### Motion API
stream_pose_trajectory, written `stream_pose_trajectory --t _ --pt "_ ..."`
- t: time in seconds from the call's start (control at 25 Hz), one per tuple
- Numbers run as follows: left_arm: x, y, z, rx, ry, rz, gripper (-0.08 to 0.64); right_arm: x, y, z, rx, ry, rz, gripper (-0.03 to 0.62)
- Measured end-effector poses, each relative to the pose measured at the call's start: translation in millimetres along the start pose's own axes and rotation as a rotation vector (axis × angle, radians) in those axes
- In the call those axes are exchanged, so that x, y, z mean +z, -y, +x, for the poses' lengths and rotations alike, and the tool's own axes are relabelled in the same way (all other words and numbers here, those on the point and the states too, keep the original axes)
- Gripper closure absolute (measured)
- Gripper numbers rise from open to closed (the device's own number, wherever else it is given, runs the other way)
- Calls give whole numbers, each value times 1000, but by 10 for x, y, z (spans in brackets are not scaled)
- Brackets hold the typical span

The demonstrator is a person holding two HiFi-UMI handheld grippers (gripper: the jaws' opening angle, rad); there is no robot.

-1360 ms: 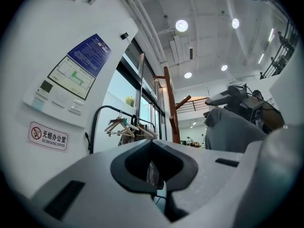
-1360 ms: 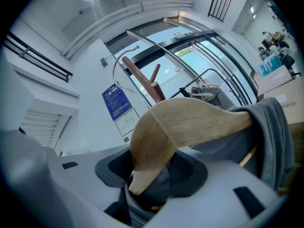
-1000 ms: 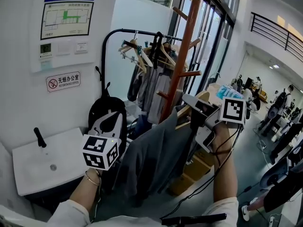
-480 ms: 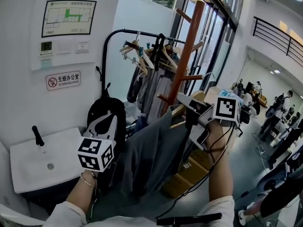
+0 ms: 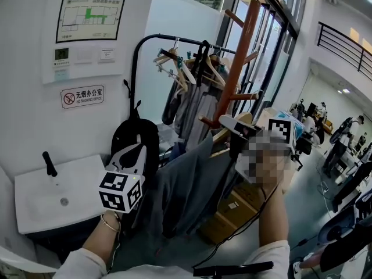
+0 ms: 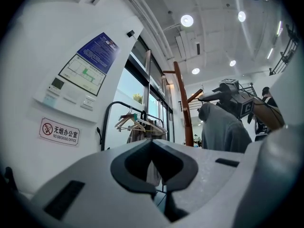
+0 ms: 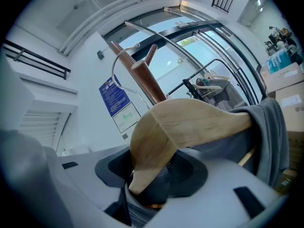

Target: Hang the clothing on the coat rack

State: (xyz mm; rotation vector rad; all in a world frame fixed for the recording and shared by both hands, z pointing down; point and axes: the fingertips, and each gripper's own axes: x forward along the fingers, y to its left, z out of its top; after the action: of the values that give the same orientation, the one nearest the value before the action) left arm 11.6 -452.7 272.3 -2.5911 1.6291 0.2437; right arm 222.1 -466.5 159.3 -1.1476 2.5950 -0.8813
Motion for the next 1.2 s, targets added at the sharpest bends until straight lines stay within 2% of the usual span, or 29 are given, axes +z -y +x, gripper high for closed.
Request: stream_pose_trajectory --t 0.64,1.2 --pt "-53 -115 -52 29 -11 0 554 -30 85 149 28 2 34 391" --pt "-141 -103 -45 24 -33 8 554 -98 223 208 32 14 65 391"
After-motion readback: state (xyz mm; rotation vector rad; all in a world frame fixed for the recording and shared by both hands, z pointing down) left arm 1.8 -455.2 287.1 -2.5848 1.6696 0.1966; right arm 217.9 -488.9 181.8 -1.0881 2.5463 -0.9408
